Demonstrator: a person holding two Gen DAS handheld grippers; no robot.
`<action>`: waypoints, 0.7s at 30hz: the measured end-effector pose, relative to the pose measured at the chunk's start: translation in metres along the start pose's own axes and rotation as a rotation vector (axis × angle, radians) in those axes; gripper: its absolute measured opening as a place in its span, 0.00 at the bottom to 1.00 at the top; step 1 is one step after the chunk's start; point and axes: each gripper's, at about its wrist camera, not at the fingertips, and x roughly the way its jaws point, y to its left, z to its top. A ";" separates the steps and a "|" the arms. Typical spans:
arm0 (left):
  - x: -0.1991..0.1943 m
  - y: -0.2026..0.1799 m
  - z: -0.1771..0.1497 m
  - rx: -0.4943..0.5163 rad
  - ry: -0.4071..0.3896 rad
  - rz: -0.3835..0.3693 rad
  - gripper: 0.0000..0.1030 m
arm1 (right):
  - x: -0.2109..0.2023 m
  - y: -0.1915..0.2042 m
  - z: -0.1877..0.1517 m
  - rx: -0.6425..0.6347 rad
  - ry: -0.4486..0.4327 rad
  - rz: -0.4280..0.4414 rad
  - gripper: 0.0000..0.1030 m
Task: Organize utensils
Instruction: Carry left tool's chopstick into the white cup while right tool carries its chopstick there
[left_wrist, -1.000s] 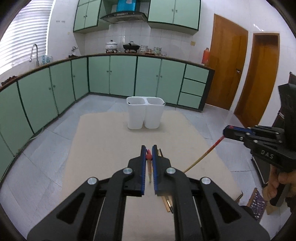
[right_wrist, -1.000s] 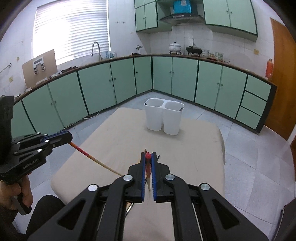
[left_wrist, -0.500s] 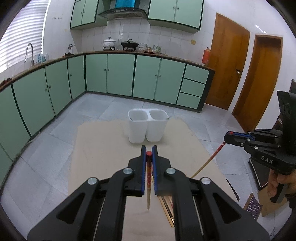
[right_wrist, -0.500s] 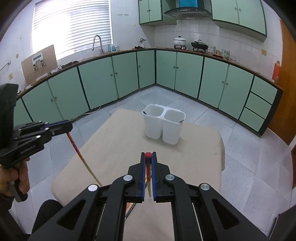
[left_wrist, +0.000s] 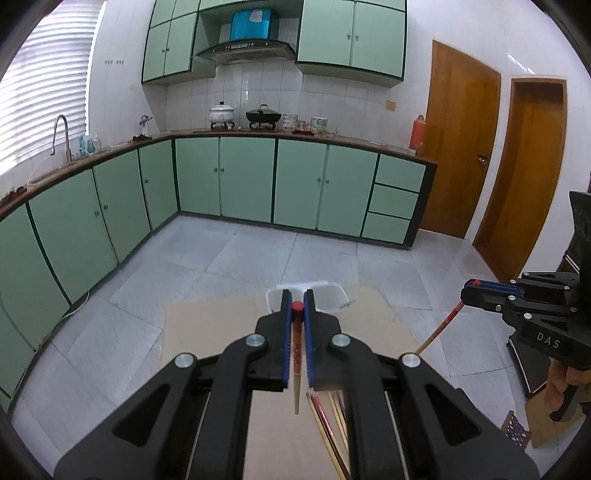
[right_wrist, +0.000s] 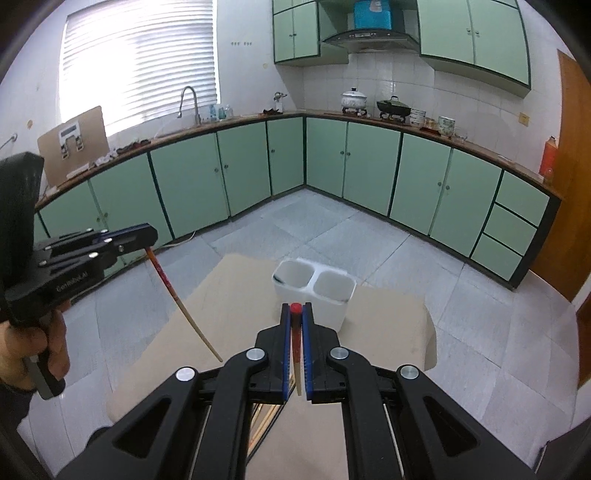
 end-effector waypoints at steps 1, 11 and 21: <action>0.001 -0.002 0.005 0.001 -0.006 0.001 0.05 | 0.002 -0.002 0.007 0.005 -0.001 -0.004 0.06; 0.038 0.001 0.064 -0.016 -0.071 0.030 0.05 | 0.021 -0.020 0.067 0.007 -0.044 -0.054 0.06; 0.095 0.000 0.116 -0.025 -0.128 0.047 0.05 | 0.069 -0.052 0.114 0.043 -0.082 -0.060 0.06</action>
